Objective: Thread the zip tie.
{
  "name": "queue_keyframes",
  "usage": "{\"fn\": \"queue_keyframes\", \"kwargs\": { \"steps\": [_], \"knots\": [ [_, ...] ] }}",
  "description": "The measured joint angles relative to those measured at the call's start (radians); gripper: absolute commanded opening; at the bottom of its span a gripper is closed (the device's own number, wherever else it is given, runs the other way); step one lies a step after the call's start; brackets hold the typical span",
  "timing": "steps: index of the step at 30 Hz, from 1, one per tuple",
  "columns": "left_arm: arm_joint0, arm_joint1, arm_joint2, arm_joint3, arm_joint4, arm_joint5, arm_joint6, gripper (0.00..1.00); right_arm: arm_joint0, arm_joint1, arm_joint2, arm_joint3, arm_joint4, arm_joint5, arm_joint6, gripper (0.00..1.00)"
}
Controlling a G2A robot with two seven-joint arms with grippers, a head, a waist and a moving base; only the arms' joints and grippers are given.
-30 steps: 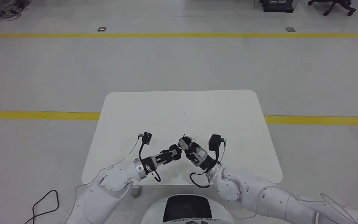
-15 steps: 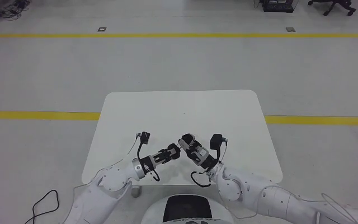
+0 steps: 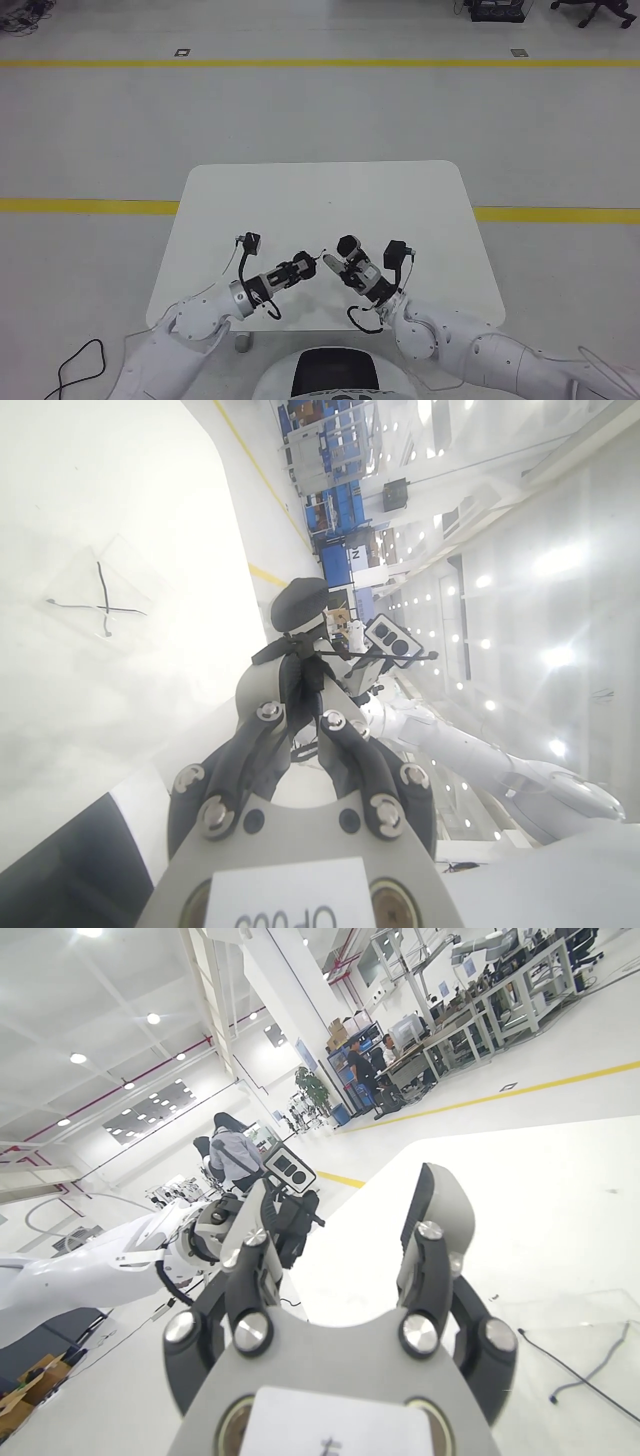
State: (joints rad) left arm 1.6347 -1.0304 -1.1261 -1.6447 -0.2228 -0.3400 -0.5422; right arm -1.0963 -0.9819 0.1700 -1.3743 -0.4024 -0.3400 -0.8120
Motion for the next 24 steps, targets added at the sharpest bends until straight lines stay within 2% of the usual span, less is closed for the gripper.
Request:
{"fn": "queue_keyframes", "kwargs": {
  "steps": [6, 12, 24],
  "knots": [
    [0.019, 0.002, -0.028, -0.012, -0.029, 0.0, -0.028, 0.0, -0.006, 0.027, 0.0, 0.001, -0.015, 0.0, -0.06, 1.0],
    [0.03, -0.001, -0.036, -0.013, -0.052, 0.0, -0.043, 0.0, -0.009, 0.043, 0.0, -0.013, -0.021, 0.0, -0.072, 1.0],
    [0.034, -0.001, -0.043, -0.009, -0.066, 0.0, -0.039, 0.0, -0.009, 0.045, 0.0, -0.013, -0.023, 0.0, -0.07, 1.0]
  ]
}}
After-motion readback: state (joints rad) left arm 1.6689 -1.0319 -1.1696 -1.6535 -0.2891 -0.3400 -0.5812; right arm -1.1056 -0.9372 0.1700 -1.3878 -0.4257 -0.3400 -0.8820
